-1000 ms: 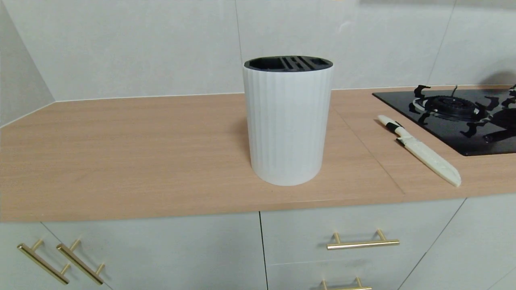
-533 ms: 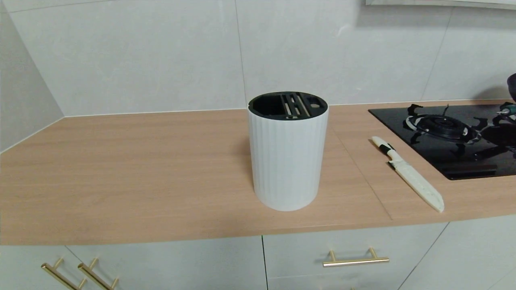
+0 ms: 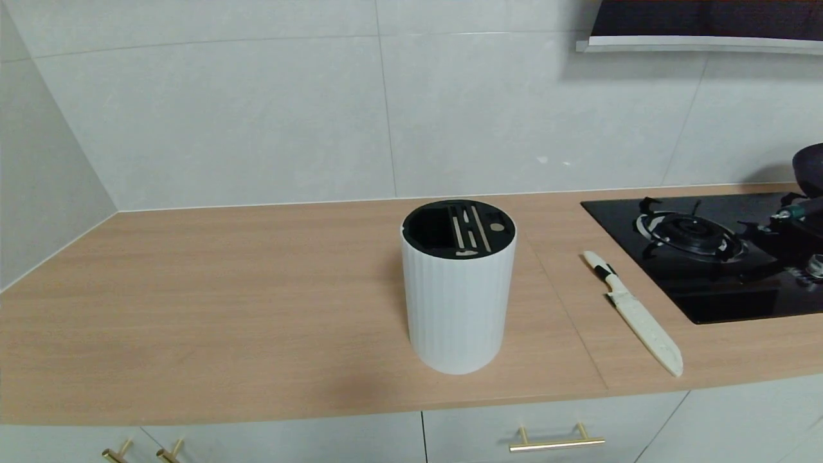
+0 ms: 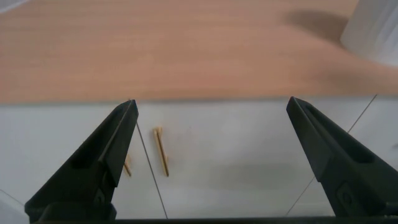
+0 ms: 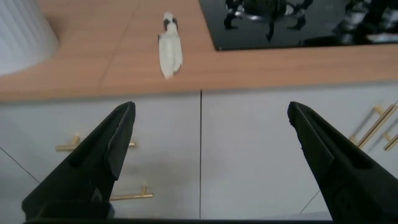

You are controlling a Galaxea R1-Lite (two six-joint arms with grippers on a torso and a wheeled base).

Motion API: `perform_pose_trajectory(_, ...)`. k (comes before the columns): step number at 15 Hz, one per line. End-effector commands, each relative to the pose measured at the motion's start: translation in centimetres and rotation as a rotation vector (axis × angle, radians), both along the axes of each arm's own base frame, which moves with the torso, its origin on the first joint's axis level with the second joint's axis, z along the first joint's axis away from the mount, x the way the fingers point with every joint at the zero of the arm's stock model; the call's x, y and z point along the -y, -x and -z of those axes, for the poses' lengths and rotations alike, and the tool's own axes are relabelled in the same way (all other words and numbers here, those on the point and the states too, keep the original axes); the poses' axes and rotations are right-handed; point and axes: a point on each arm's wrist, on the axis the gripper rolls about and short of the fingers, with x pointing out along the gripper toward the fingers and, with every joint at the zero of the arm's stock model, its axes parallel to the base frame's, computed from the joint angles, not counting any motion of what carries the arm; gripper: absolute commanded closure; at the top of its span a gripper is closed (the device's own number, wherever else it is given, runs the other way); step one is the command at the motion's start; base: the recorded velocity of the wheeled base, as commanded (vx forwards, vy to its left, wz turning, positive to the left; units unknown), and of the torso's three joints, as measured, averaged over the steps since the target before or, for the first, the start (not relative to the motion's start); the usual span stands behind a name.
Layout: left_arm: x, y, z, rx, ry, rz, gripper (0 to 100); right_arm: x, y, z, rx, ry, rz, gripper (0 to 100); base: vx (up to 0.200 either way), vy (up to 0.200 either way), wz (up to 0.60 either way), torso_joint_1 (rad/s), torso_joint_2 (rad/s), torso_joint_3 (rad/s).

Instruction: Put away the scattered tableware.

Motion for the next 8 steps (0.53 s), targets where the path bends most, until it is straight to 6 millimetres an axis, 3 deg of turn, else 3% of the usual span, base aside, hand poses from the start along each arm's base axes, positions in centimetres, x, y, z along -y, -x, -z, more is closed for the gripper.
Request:
perform_pose_trajectory(1, 0.0, 0.0, -0.01, 0.0, 0.0, -0.001, 0, 0.0, -0.02, 0.02, -0.002, 0.0, 0.0, 0, 0.0, 0.0, 0.0, 0.251, -0.55, -0.31)
perform_pose_trajectory(8, 0.0, 0.0, -0.01, 0.0, 0.0, -0.001, 0, 0.0, -0.01, -0.02, -0.001, 0.0, 0.0, 0, 0.0, 0.0, 0.0, 0.267, -0.58, -0.311)
